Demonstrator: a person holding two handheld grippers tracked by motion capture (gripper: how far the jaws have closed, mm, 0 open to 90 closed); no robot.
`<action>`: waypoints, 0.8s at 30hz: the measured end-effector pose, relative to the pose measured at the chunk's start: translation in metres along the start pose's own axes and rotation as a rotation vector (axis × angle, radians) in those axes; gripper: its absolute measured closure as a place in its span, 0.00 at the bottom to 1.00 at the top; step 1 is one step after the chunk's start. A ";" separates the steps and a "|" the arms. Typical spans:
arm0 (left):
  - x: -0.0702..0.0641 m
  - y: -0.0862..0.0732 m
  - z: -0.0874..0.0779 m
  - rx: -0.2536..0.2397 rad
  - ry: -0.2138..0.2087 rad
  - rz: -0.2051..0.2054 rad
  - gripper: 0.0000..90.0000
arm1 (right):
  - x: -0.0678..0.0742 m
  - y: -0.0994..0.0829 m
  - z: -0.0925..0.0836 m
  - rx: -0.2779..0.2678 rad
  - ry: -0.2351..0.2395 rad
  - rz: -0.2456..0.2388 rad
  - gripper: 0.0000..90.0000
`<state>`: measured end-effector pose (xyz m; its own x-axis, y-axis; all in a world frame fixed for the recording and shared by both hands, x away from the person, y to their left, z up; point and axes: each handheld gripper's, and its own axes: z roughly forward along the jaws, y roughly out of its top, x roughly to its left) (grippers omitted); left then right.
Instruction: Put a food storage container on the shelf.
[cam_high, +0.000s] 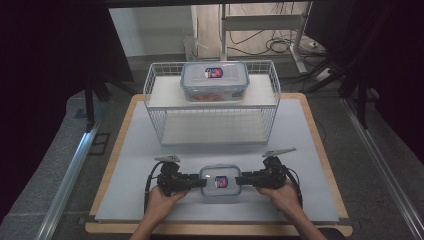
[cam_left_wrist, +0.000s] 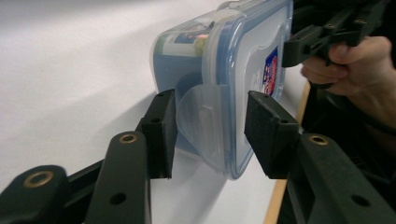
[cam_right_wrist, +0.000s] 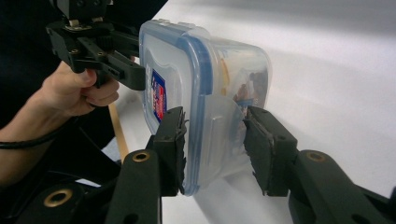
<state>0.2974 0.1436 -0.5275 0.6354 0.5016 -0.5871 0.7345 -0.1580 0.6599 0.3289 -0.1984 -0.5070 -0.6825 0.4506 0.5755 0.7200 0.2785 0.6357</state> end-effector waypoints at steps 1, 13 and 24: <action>-0.001 0.001 0.000 -0.001 0.005 0.001 0.60 | 0.001 0.001 0.000 0.004 -0.009 -0.009 0.65; -0.005 0.019 -0.010 -0.046 -0.010 0.032 0.61 | 0.007 0.012 -0.009 -0.042 -0.010 -0.034 0.65; -0.014 0.054 -0.031 -0.118 -0.034 0.058 0.64 | 0.014 0.040 -0.023 -0.117 0.021 -0.061 0.65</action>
<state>0.3208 0.1544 -0.4689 0.6851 0.4651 -0.5607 0.6646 -0.0840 0.7424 0.3450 -0.2001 -0.4617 -0.7276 0.4179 0.5440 0.6585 0.2033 0.7246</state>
